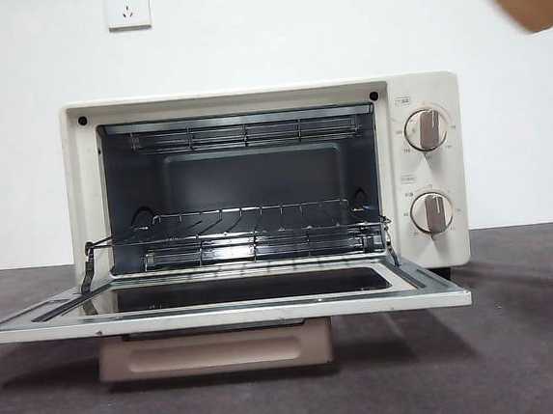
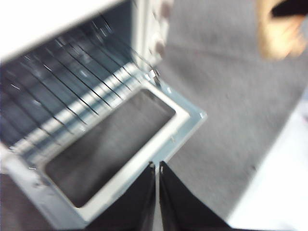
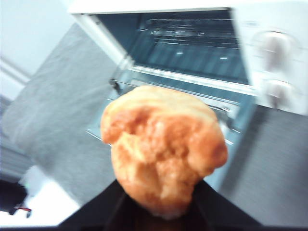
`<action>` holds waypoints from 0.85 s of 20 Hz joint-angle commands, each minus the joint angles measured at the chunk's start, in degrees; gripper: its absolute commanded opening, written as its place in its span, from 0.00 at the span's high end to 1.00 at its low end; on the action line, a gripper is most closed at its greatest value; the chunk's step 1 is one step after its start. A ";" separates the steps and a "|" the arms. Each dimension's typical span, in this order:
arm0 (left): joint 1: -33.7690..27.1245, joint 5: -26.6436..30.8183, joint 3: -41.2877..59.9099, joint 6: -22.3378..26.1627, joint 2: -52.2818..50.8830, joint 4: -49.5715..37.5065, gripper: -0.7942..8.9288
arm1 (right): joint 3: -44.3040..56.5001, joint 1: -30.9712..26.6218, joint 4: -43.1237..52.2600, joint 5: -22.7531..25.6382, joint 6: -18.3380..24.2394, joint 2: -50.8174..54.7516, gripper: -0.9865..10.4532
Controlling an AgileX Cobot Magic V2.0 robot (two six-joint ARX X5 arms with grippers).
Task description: The left arm flap open the oven, the right arm pick bread and place it into oven, the left arm flap close the oven
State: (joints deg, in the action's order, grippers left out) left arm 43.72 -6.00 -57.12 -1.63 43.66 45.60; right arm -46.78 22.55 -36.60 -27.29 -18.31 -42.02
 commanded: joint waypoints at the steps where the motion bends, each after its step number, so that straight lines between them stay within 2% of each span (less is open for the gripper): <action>1: 0.42 2.21 -0.48 -1.05 -5.09 0.39 0.90 | -0.90 4.57 5.49 0.59 -4.17 -5.14 0.83; 6: 0.39 4.11 -0.48 -3.32 -10.99 2.80 0.90 | -0.90 11.93 13.88 8.33 -11.06 -13.22 0.83; 10: 0.39 4.48 -0.48 -4.09 -13.11 5.14 0.90 | -0.90 16.09 21.40 13.33 -14.21 -20.09 0.83; 14: 0.39 4.48 -0.48 -5.22 -13.42 6.86 0.90 | -0.90 18.03 29.09 17.38 -16.22 -27.10 0.83; 17: 0.39 4.46 -0.48 -5.35 -13.42 7.56 0.90 | -0.90 18.23 38.99 19.65 -19.12 -33.88 0.83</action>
State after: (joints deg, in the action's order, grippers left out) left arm 43.72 -1.63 -57.12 -6.59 30.06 53.78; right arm -46.78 40.29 0.62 -7.99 -35.38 -75.00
